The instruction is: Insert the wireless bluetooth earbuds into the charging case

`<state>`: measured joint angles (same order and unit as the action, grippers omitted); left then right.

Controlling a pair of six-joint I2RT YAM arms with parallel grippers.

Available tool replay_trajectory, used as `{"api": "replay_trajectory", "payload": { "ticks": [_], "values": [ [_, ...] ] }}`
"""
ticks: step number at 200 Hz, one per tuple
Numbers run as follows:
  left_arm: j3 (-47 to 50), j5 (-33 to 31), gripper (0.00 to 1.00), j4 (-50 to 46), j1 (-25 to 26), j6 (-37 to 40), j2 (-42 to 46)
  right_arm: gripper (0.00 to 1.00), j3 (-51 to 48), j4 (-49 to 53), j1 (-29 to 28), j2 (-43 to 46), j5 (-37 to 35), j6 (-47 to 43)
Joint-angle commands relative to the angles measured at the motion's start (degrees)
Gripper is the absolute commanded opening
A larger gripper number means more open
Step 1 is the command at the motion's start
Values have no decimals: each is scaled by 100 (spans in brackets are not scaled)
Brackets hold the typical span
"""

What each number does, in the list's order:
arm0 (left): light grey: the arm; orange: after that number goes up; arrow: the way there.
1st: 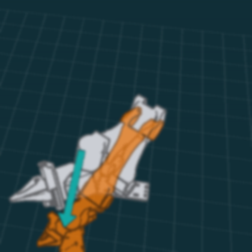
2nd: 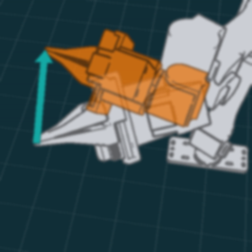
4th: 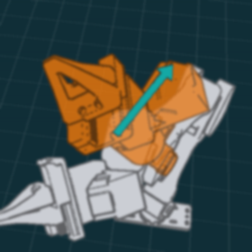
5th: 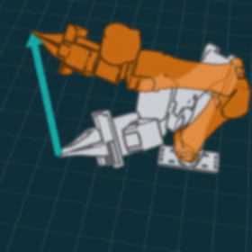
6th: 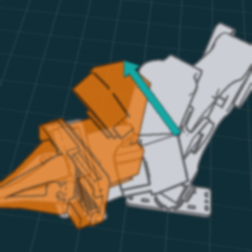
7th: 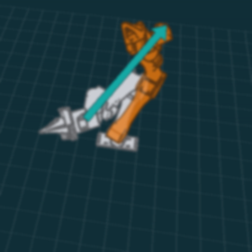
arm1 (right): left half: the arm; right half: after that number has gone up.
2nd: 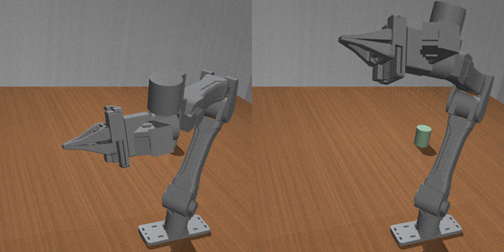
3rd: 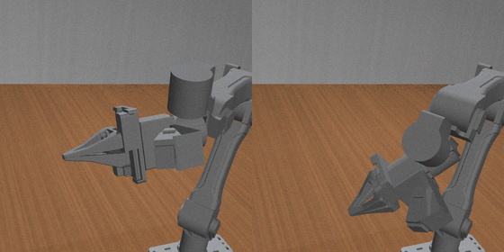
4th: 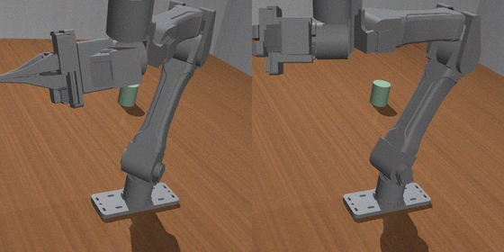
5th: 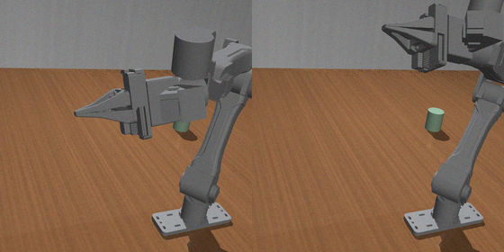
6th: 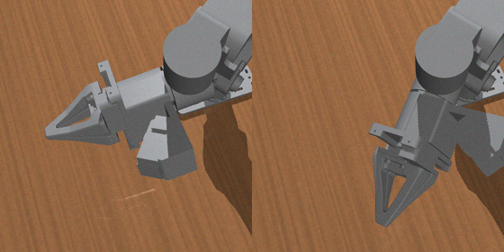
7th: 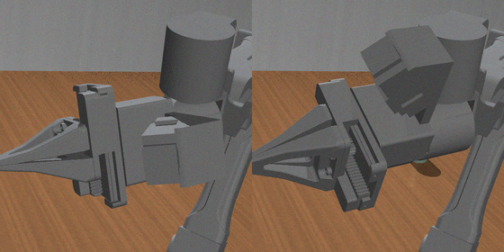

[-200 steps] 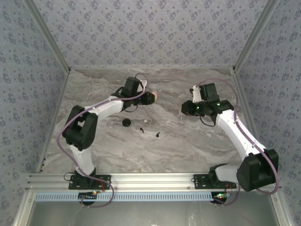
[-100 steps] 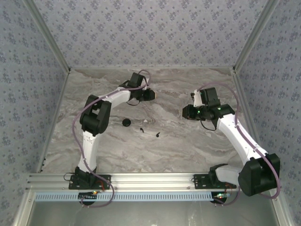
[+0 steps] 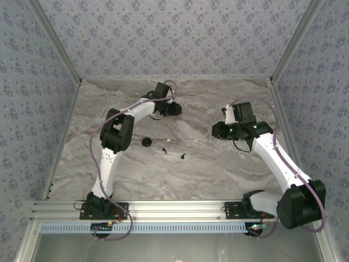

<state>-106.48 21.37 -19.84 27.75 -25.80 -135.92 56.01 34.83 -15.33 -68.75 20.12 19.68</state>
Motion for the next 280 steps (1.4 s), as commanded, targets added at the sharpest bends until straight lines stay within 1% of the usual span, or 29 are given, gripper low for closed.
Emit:
{"api": "replay_trajectory", "payload": {
  "ticks": [1,7,49,67,89,107,120,137,154,163,174,190,200,205,229,234,257,280],
  "values": [
    [-205,-164,45,-345,-8,97,-120,21,-46,145,38,99,-104,27],
    [-215,-240,48,-383,-6,114,-111,21,-48,140,35,107,-100,20],
    [-351,-747,58,-742,-15,523,127,22,-47,143,65,99,-123,-17],
    [-309,-1007,59,-870,-31,682,365,22,-55,131,76,99,-131,-34],
    [-98,-1324,59,-933,-41,845,853,23,-55,143,88,73,-131,-57],
    [324,-1565,59,-818,-41,922,1425,24,-82,120,86,56,-127,-65],
    [781,-1604,58,-628,-41,1020,1902,24,-93,108,84,38,-120,-80],
    [1216,-1794,60,-745,-49,908,2458,25,-99,68,86,-5,-97,-82],
    [1527,-2105,60,-1081,-33,823,2906,26,-99,37,88,-61,-53,-96],
    [1844,-2146,60,-1089,-28,801,3216,26,-98,17,87,-90,-43,-101],
    [2202,-2389,60,-1128,-2,633,3556,26,-77,11,89,-112,-33,-108],
    [2685,-2579,62,-1251,15,531,4007,27,-48,-2,86,-146,-30,-124],
    [2926,-2715,68,-1419,26,443,4231,27,-38,-13,86,-163,-27,-131],
    [3022,-2765,69,-1511,32,392,4321,27,-31,-11,88,-165,-26,-146],
    [3451,-3073,73,-1870,183,242,4660,28,5,5,92,-211,-34,-179],
    [3517,-3180,74,-2078,236,211,4706,29,7,6,96,-224,-26,-187],
    [3774,-3573,79,-2482,486,20,4767,30,32,6,96,-269,-26,-200],
    [4010,-3543,83,-2539,606,-147,4695,31,51,-11,93,-305,-20,-195]
  ]
}}
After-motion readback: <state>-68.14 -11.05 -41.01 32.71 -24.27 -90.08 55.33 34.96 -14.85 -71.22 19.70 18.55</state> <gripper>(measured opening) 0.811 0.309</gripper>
